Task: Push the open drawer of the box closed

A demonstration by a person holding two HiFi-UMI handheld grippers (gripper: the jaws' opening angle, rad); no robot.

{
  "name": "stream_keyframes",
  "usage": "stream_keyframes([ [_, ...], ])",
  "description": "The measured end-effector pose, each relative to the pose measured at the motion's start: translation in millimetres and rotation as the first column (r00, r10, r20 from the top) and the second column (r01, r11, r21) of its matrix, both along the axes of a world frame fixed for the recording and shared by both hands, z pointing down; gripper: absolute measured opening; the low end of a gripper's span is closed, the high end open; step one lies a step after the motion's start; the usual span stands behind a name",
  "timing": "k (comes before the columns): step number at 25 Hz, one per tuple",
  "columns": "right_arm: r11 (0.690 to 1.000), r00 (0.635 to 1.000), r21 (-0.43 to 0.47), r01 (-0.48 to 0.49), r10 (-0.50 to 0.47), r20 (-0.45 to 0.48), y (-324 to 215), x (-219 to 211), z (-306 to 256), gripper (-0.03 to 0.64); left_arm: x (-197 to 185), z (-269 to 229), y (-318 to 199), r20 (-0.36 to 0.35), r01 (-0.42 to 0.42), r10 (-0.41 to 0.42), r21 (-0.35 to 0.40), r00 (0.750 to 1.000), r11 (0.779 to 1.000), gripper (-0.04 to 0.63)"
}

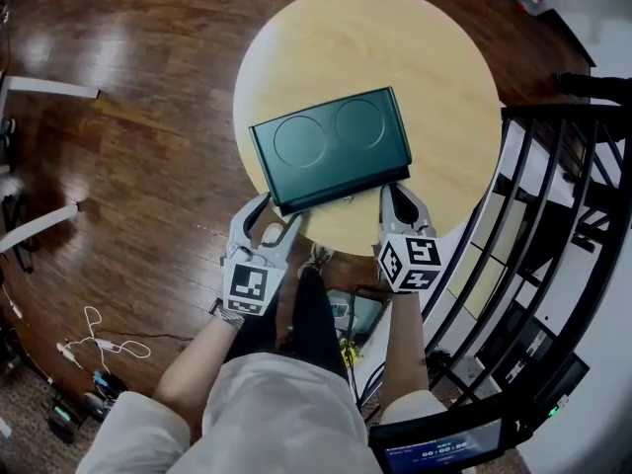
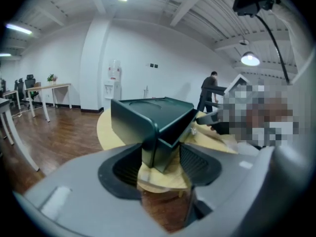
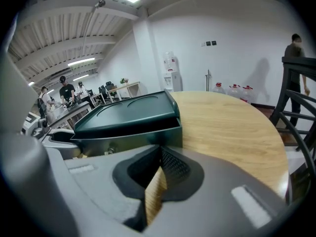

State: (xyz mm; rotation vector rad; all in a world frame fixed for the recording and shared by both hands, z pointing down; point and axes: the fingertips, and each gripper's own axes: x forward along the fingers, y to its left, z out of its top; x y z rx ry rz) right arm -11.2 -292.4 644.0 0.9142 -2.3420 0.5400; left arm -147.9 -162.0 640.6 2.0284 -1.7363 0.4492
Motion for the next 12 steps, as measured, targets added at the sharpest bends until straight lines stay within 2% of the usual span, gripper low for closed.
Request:
stream_keyframes([
  [7,1.0,1.0,-0.005,0.005,-0.005,0.003,1.8,-5.9,1.6,0.003,-4.0,-0.7,1.5,-0.015,0.037,-0.037,0.007,0.999,0.999,0.235],
  [12,1.0,1.0,-0.016,0.013,-0.012,0.006,9.0,-8.3,2.7,0.003,-7.3,-0.8,3.0,0.003,0.049,-0.049,0.01,0.999,0.999,0.21],
])
